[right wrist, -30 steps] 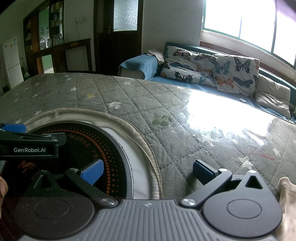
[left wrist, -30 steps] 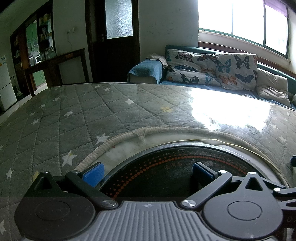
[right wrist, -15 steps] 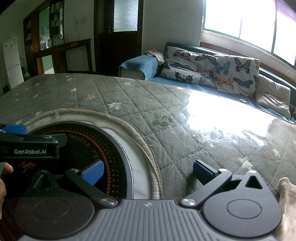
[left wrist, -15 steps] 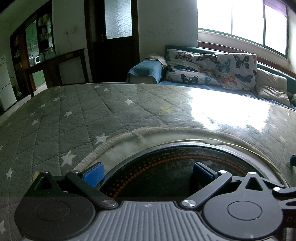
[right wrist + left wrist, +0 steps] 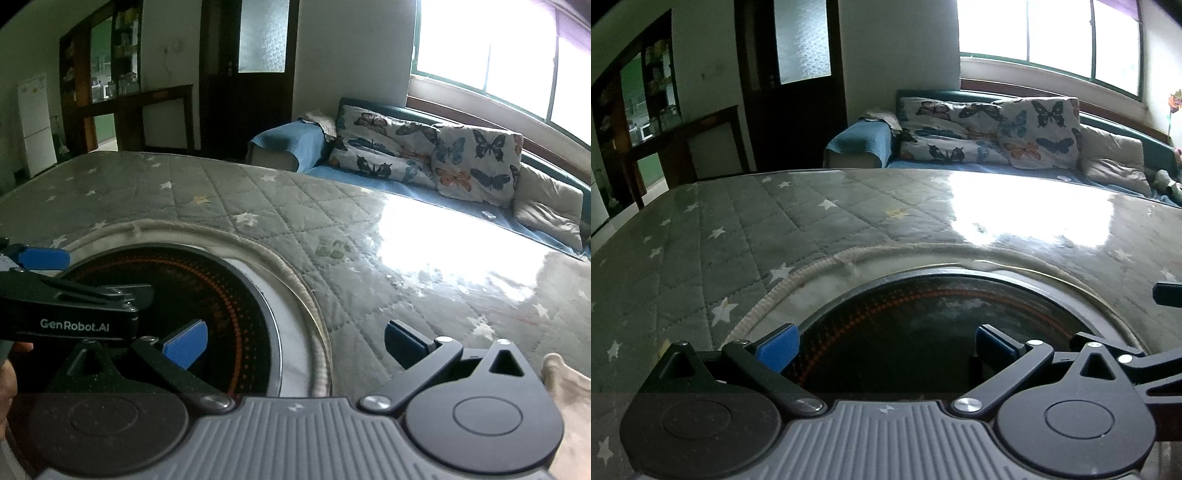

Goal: Fold clothes

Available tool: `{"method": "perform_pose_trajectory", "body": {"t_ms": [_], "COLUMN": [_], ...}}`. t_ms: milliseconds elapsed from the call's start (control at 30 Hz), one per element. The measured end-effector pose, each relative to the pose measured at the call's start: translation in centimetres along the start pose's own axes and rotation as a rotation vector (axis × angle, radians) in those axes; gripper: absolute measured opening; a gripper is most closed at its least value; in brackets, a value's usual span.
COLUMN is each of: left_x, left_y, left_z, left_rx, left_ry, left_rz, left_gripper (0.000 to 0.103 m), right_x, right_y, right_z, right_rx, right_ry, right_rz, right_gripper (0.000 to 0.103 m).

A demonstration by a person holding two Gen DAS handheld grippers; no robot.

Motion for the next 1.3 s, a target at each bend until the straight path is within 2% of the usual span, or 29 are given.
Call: {"method": "perform_pose_trajectory", "body": {"t_ms": [367,633,867,1100,1300], "left_x": [-3.5,-6.0,-8.6,-10.8,-13.0], "left_y": [-1.2,-2.3,-3.3,-4.4,-5.0], "left_z": [0.9,1.4,2.0,3.2,4.3], "left_rx": [0.048,0.073,0.096,0.117,0.140], "left_ry": [-0.044,-0.079,-0.101,-0.143,-0.185], "left_rz": [0.034,0.029,0.039,0.017,0.035], "left_gripper": [0.103,0.103,0.103,0.103,0.103], "right_x": [-4.2,-7.4,-10.1,-13.3,-16.1], "right_y": [-0.9,-2.3,-3.6,-5.5,-6.7], "right_z": [-0.9,-1.4,-1.7,-1.5,-1.0], "right_rx": [-0.047,-0.057,-0.048,-0.025,-0.013], "right_ry": [-0.021,-0.028,-0.040,-0.060,-0.080], "right_rz": [0.025,0.036,0.051,0.061,0.077], "right_gripper": [0.103,0.103,0.103,0.103,0.103]}}
Point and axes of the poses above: each gripper's, at about its wrist camera, not at the fingertips, and x roughly the way its jaws point, z to its right, y to its top, the point moved 1 cm from there along x, roughly the way its jaws point, and after that the axes turned 7 degrees about y, right-handed, at the moved point
